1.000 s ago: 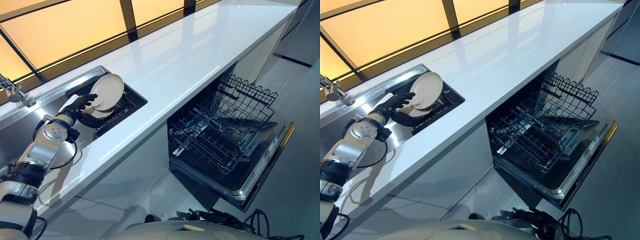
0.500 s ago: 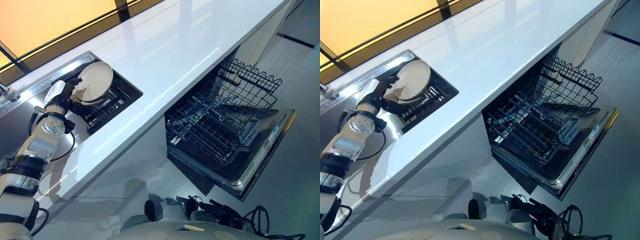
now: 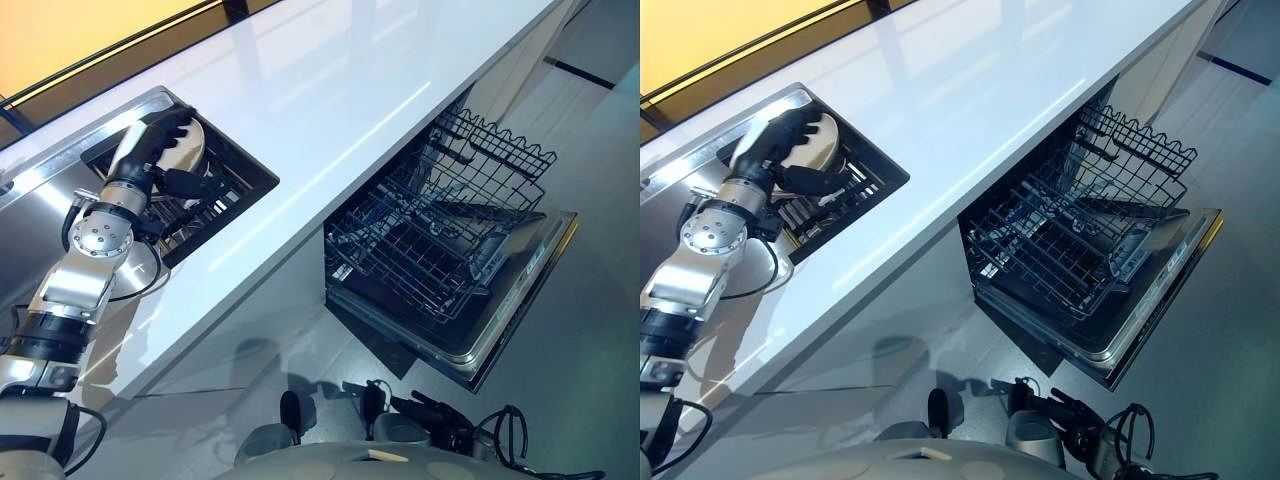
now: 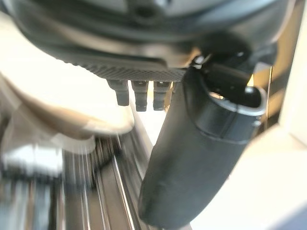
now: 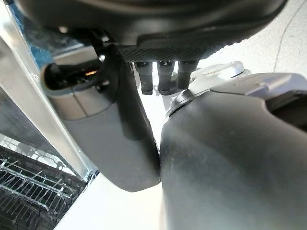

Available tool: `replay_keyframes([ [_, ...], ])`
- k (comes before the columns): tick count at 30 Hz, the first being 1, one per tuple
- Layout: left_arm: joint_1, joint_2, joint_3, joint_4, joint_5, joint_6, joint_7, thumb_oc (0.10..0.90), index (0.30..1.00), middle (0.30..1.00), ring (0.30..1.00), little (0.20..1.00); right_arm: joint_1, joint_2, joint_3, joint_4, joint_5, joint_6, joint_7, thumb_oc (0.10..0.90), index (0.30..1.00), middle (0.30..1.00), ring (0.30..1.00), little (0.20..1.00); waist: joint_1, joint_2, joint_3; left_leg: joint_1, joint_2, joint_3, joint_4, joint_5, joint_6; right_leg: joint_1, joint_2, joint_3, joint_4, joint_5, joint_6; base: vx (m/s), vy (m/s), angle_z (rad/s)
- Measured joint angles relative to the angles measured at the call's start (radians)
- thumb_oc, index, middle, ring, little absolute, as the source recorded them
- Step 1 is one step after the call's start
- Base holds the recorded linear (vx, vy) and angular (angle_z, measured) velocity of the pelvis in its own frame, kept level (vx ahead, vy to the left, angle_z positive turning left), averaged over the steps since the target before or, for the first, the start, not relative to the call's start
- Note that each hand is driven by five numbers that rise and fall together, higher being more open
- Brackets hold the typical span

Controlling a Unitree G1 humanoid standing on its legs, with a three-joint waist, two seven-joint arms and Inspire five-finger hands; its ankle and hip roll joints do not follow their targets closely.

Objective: Pick up plates and place into dishwasher.

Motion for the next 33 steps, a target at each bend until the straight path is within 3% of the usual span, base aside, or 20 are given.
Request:
replay_keyframes([
  [8, 0.105, 0.000, 0.110, -0.061, -0.162, 0.013, -0.088, 0.800, 0.900, 0.900, 0.900, 0.900, 0.012, -0.003, -0.008, -0.001, -0.003, 0.016, 0.000, 0.800, 0.900, 0.900, 0.900, 0.900, 0.039, 0.000, 0.000, 0.013, 0.002, -0.003, -0.002, -0.001, -0.001, 0.013, 0.002, 0.001, -0.001, 0.000, 0.000, -0.01, 0.001, 0.00],
  [11, 0.134, -0.001, 0.145, -0.115, -0.183, 0.008, -0.023, 0.800, 0.900, 0.900, 0.900, 0.900, 0.015, -0.004, -0.006, -0.004, -0.012, 0.023, -0.001, 0.800, 0.900, 0.900, 0.900, 0.900, 0.061, 0.000, 0.000, 0.014, 0.002, -0.004, 0.000, -0.001, -0.001, 0.014, 0.002, 0.001, -0.001, 0.000, 0.000, 0.00, 0.000, 0.00],
  [14, 0.136, -0.001, 0.164, -0.129, -0.177, -0.032, 0.123, 0.800, 0.900, 0.900, 0.900, 0.900, 0.014, -0.007, 0.002, -0.004, -0.017, 0.029, -0.003, 0.800, 0.900, 0.900, 0.900, 0.900, 0.075, -0.001, -0.001, 0.014, 0.002, -0.004, 0.000, -0.001, -0.001, 0.015, 0.002, -0.001, 0.000, 0.000, 0.000, 0.00, -0.003, 0.01],
  [19, 0.116, -0.002, 0.208, -0.127, -0.012, -0.172, 0.413, 0.800, 0.900, 0.900, 0.900, 0.900, 0.010, -0.008, 0.024, -0.003, -0.015, 0.036, -0.011, 0.800, 0.900, 0.900, 0.900, 0.900, 0.075, -0.008, -0.006, 0.015, 0.002, -0.006, 0.000, -0.001, -0.001, 0.019, 0.001, -0.012, 0.000, 0.000, 0.000, 0.02, -0.016, 0.03],
  [21, 0.081, -0.002, 0.208, -0.118, 0.065, -0.192, 0.479, 0.800, 0.900, 0.900, 0.900, 0.900, 0.007, -0.007, 0.043, -0.003, -0.009, 0.037, -0.020, 0.800, 0.900, 0.900, 0.900, 0.900, 0.074, -0.014, -0.009, 0.022, 0.002, -0.006, 0.000, -0.001, -0.001, 0.025, 0.001, -0.013, 0.000, 0.000, 0.000, 0.05, -0.020, 0.01],
  [27, -0.038, 0.030, 0.165, -0.056, 0.281, -0.182, 0.616, 0.800, 0.900, 0.900, 0.900, 0.900, 0.011, 0.005, 0.050, -0.003, -0.008, 0.042, -0.029, 0.800, 0.900, 0.900, 0.900, 0.900, 0.042, -0.029, -0.028, 0.035, 0.002, 0.001, 0.000, -0.001, -0.001, 0.034, 0.001, -0.006, 0.000, -0.001, 0.000, 0.06, 0.007, -0.04],
  [33, -0.087, 0.092, 0.053, 0.027, 0.333, -0.094, 0.628, 0.800, 0.900, 0.900, 0.900, 0.900, 0.019, 0.010, 0.051, -0.015, -0.008, 0.042, -0.028, 0.800, 0.900, 0.900, 0.900, 0.900, -0.002, -0.029, -0.054, 0.040, 0.002, 0.023, 0.000, -0.004, -0.001, 0.029, 0.002, 0.016, 0.000, 0.000, 0.000, 0.05, 0.016, -0.10],
])
